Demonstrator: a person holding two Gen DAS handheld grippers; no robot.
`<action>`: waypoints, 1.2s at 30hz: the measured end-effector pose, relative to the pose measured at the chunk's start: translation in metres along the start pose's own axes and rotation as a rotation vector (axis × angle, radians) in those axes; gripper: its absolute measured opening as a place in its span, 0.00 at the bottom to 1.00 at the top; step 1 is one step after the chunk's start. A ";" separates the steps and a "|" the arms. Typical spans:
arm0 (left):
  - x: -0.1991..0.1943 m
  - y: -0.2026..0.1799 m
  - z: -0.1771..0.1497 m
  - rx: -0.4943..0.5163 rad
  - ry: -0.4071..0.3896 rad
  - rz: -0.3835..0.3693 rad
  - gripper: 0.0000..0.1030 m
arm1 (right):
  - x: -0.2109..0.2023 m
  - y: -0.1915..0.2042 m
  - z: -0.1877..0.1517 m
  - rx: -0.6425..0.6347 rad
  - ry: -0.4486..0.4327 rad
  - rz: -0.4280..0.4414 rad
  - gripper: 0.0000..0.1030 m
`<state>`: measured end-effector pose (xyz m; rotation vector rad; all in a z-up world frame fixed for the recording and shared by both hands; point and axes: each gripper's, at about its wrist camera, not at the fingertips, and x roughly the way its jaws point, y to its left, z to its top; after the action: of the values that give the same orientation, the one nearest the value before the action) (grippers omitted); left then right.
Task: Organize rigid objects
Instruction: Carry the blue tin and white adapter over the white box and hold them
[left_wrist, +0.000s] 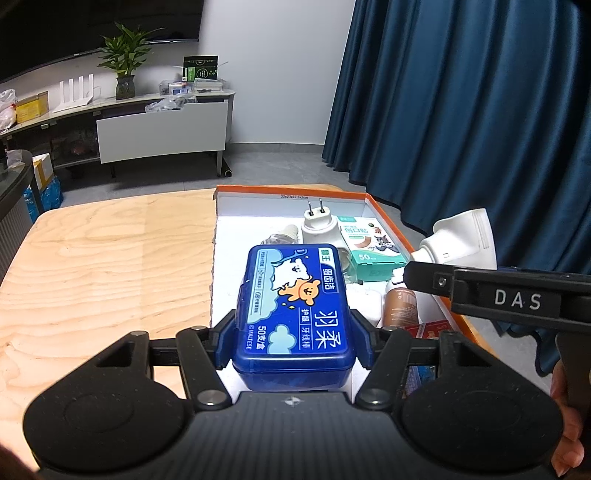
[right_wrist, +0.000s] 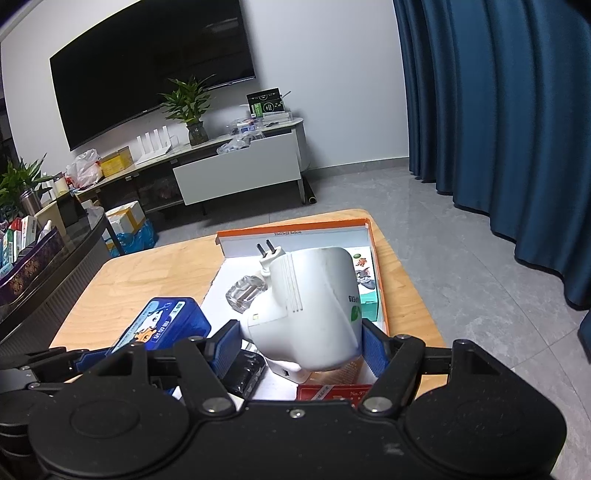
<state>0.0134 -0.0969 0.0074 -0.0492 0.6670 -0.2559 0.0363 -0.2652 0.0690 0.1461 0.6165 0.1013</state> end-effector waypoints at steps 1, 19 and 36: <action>0.000 0.000 0.000 0.000 0.000 0.000 0.60 | 0.000 0.000 0.000 0.000 0.001 0.001 0.79; 0.001 -0.002 -0.002 0.005 0.001 -0.005 0.60 | 0.001 0.002 -0.002 -0.003 0.002 0.002 0.79; 0.008 -0.001 -0.001 0.005 0.017 -0.028 0.60 | 0.019 -0.004 0.004 -0.011 0.035 -0.010 0.79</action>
<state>0.0191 -0.0994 0.0021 -0.0516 0.6825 -0.2848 0.0544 -0.2671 0.0602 0.1313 0.6518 0.0980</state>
